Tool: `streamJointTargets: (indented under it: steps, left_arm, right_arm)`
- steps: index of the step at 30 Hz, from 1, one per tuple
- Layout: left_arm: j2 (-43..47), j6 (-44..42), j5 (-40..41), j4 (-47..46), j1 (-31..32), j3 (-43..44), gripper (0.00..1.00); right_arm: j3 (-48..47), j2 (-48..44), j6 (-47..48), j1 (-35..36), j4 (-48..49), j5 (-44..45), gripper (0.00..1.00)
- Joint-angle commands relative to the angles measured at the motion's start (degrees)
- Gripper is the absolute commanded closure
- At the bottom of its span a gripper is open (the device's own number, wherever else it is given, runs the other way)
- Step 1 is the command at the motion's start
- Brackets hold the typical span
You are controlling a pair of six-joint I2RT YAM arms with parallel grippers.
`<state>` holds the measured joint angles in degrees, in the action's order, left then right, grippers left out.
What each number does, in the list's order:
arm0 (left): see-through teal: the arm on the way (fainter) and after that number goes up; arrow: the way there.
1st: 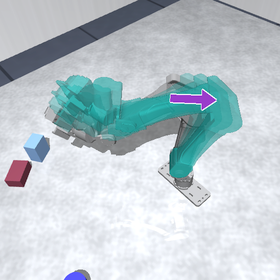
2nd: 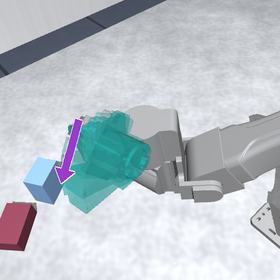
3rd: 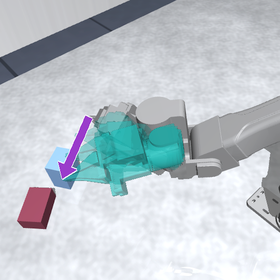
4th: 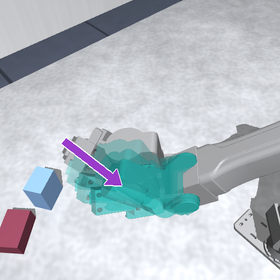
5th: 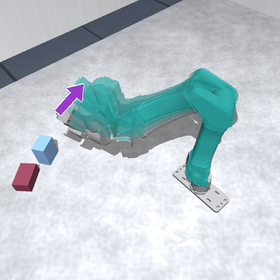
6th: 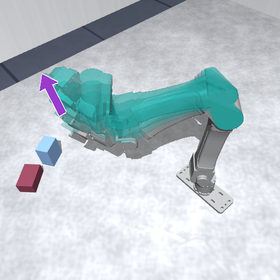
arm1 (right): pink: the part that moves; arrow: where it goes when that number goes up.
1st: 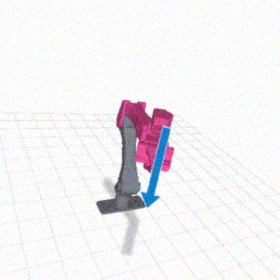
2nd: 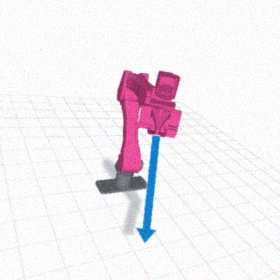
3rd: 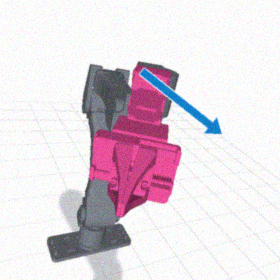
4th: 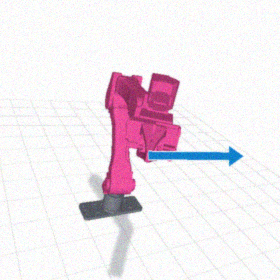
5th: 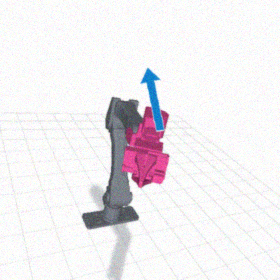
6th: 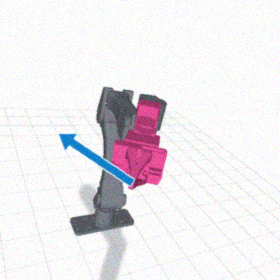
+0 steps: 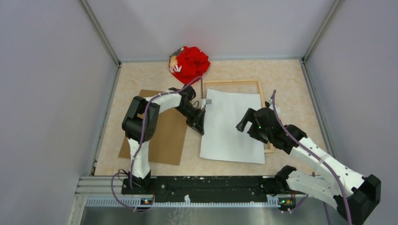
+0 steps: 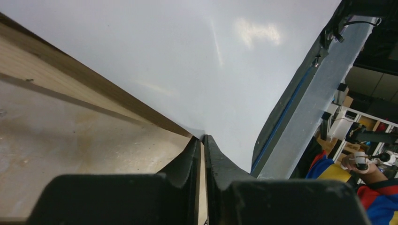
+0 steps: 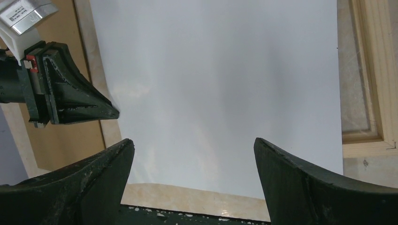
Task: Put the photo into the frame
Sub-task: Adjust the photo in the photo frame.
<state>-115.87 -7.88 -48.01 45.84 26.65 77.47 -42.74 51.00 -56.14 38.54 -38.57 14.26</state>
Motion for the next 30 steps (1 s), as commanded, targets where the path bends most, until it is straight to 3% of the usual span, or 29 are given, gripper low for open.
streamJointTargets:
  steps: [1,10,17,30]
  left_arm:
    - [0.77,0.42,-4.19,-0.59,-0.21,1.36,0.9]
    - [4.74,1.57,-5.24,-1.71,-0.2,0.7,0.91]
    - [3.2,3.59,-4.5,-4.46,-0.16,2.96,0.71]
    - [-1.68,5.14,-4.2,-6.45,-0.15,5.81,0.52]
  right_arm:
    - [-0.49,-1.11,0.0,-0.36,0.56,0.49,0.01]
    - [0.61,-1.21,0.06,-0.33,1.43,0.38,0.01]
    - [0.95,-1.21,-0.44,-0.3,2.27,0.15,0.01]
    - [1.24,-3.79,-0.8,-0.32,1.2,1.04,0.01]
